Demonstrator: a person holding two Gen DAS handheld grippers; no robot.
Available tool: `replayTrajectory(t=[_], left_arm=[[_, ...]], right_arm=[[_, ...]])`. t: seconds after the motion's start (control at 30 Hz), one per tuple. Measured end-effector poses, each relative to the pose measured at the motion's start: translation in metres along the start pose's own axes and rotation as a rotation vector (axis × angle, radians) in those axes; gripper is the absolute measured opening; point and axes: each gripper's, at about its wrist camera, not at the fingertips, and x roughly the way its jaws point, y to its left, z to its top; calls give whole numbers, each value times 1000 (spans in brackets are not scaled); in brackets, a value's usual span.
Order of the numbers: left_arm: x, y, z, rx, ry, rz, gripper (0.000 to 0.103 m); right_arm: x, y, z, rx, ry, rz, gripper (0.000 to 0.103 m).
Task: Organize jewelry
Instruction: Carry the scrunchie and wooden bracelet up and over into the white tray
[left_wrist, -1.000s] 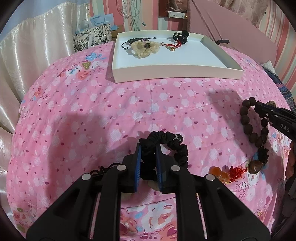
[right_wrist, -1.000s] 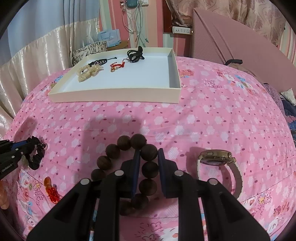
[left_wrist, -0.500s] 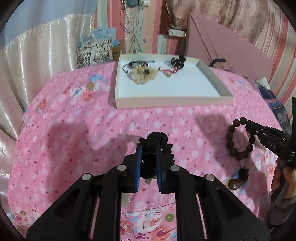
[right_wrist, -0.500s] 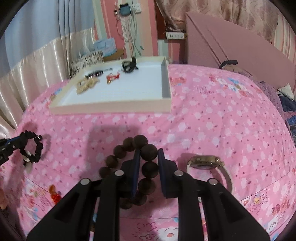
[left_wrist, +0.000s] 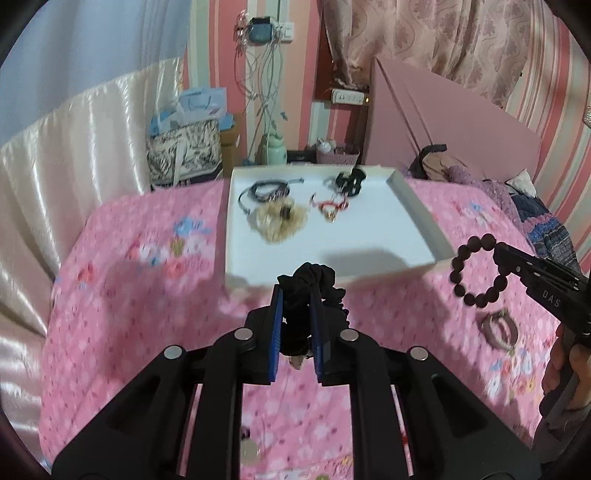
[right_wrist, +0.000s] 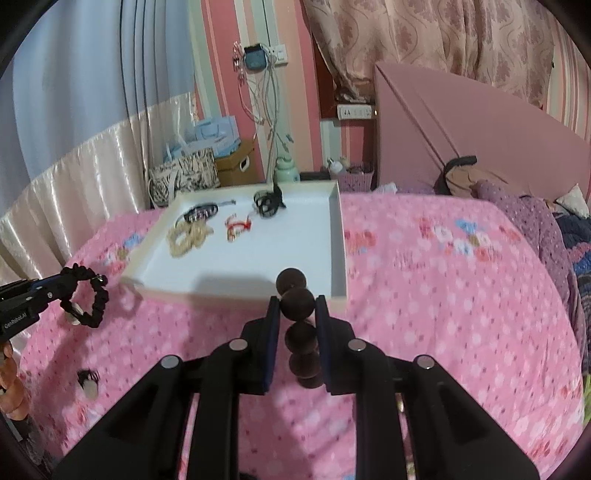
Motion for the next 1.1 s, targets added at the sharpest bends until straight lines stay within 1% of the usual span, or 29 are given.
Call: replayTrajectory(t=[0.1,0.2,0.3,0.43,0.6,0.73,0.8,0.87,0.93,1.1], left_arm=[[5,-3,20,8,-15,-5,12],[21,-6,37,8,-9,-14,12],[45,-8,53,2,8,-23,12],[79,-15,67,17,35,-22,12],[124,-16,82,-3,77,-48,12],[163,-15,90,-28,140,-96,12],[176,-16,89,-22,155,-85,12],[187,-17,85,-1,160,-61,12],[198,-17,82,15,175,-26,12],[215,-12,79,30,189,45,12]], right_arm=[[6,4,19,-2,-14,7,19],[17,8,37,1,-22,21,19],[35,11,52,9,-23,29,19],[70,8,73,34,-11,37,19],[110,4,86,44,14,27,19],[147,-5,83,54,45,1,19],[159,-10,78,62,56,-16,19],[170,-11,75,43,78,-41,19],[177,-11,74,9,86,-95,19],[186,-12,74,-5,100,-110,19]])
